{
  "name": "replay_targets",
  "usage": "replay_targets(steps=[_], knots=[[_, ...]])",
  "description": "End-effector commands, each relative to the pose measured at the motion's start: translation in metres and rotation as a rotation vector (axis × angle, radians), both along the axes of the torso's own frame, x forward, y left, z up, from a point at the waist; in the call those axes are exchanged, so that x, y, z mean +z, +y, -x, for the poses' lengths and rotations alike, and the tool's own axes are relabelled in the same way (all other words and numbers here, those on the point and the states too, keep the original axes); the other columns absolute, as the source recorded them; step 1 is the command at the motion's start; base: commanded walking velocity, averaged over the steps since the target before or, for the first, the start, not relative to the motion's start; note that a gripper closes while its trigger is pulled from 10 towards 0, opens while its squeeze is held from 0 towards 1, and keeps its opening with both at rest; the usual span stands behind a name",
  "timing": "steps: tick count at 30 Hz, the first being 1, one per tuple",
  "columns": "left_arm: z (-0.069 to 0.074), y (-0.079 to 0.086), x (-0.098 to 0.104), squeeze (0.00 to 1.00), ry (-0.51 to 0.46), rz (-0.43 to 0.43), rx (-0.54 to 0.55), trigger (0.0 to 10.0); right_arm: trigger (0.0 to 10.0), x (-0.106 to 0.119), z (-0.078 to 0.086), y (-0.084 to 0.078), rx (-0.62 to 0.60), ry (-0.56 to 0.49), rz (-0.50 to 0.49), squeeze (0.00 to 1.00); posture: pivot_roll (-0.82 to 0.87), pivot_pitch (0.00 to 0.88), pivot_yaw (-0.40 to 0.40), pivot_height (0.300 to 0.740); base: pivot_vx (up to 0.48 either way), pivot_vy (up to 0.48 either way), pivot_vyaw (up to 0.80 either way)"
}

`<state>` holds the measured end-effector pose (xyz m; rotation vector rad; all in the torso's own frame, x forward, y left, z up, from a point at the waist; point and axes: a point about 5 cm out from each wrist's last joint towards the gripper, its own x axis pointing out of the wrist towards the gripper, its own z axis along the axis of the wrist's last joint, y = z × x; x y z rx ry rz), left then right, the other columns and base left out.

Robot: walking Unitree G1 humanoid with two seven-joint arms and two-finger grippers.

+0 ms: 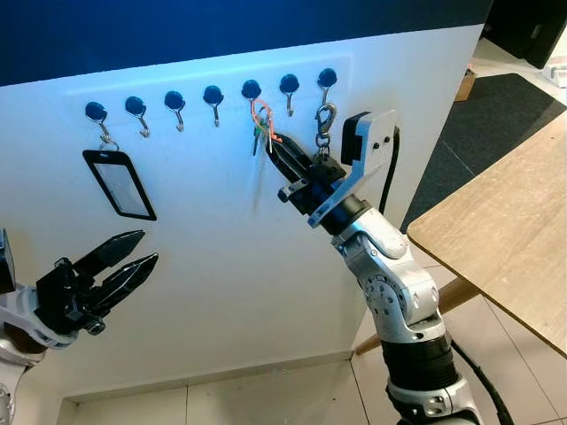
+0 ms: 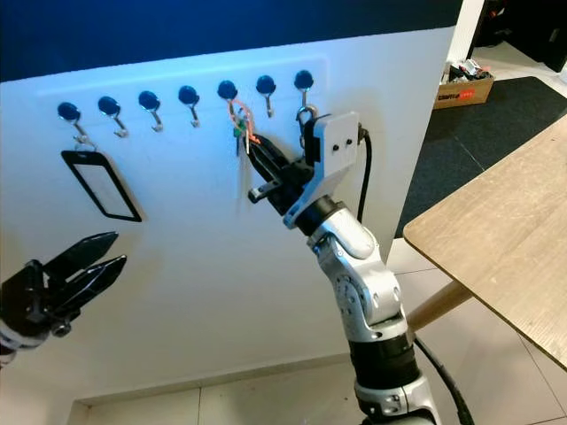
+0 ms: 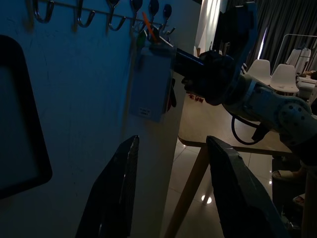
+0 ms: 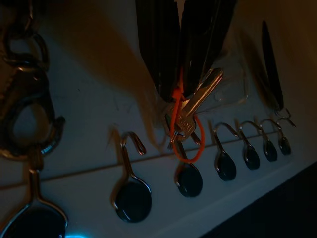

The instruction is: Hang keys on a hook

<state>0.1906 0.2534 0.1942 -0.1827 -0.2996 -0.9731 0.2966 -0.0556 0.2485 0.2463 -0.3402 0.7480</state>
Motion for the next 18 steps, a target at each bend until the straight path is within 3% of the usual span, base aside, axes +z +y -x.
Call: replay_targets(steps=[1, 18], knots=[[0.002, 0.002, 0.004, 0.00, 0.000, -0.034, -0.009, 10.0, 10.0, -0.005, 0.000, 0.002, 0.002, 0.029, 0.015, 0.00, -0.10, 0.040, 0.055, 0.740, 0.000, 0.000, 0.00], [0.002, -0.006, 0.003, 0.00, 0.002, -0.028, -0.037, 10.0, 10.0, -0.019, 0.000, 0.008, 0.031, 0.091, 0.118, 0.00, -0.10, 0.044, 0.050, 0.740, 0.000, 0.000, 0.00]])
